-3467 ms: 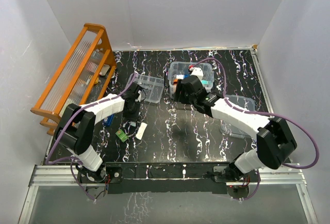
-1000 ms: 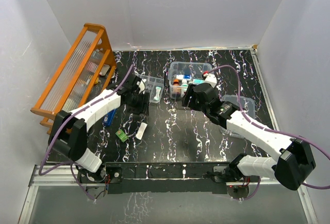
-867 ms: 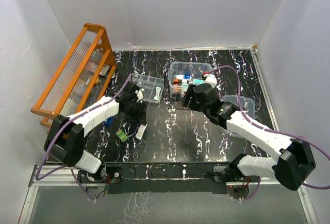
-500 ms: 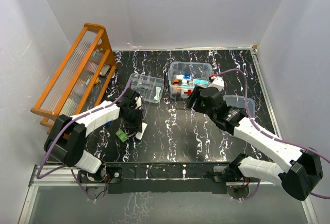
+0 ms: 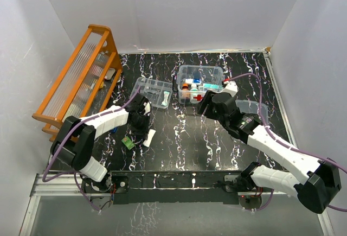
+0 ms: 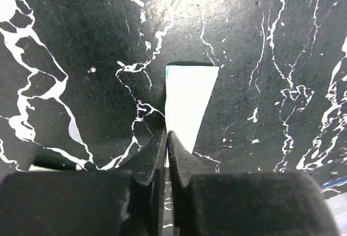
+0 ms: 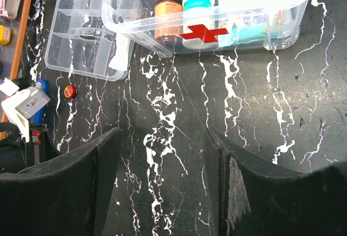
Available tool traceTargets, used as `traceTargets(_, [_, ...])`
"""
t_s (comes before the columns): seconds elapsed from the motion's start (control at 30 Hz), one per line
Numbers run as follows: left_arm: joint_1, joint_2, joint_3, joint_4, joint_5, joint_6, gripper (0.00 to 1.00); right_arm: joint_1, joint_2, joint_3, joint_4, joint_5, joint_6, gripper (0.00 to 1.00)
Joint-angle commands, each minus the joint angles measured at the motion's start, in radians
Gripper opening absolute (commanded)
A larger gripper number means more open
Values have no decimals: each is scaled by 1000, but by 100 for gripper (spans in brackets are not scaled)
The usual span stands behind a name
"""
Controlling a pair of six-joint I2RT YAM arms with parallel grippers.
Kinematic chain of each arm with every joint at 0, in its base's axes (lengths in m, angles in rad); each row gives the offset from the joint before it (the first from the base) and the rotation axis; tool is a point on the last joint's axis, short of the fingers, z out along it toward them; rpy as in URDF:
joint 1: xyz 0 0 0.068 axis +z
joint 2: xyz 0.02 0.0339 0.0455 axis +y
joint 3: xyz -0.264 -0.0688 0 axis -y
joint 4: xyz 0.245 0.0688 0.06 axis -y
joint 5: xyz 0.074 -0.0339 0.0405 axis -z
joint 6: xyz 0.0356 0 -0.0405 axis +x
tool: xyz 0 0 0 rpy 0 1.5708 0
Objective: Organize the medicine kit
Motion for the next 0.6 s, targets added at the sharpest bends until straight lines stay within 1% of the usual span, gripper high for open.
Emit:
traceTargets(0.0, [-3,-1,12,6,-21,31,0,-5,-43,-9,21,43,9,59])
traceTargets(0.27, [-4,-72,88,8,-49,48,0,-4,-73,-14,12,72,6,59])
traceTargets(0.37, [-3,-86,131,20,-80,50,0,-4,-86,-15,10,81,6,59])
traceTargets(0.47, [-2,-75,182,45,-107,59,0,-3,-100,-17,7,97,5,59])
traceTargets(0.57, [-4,-13,271,50,-124,83,0,-3,-110,-20,7,108,6,59])
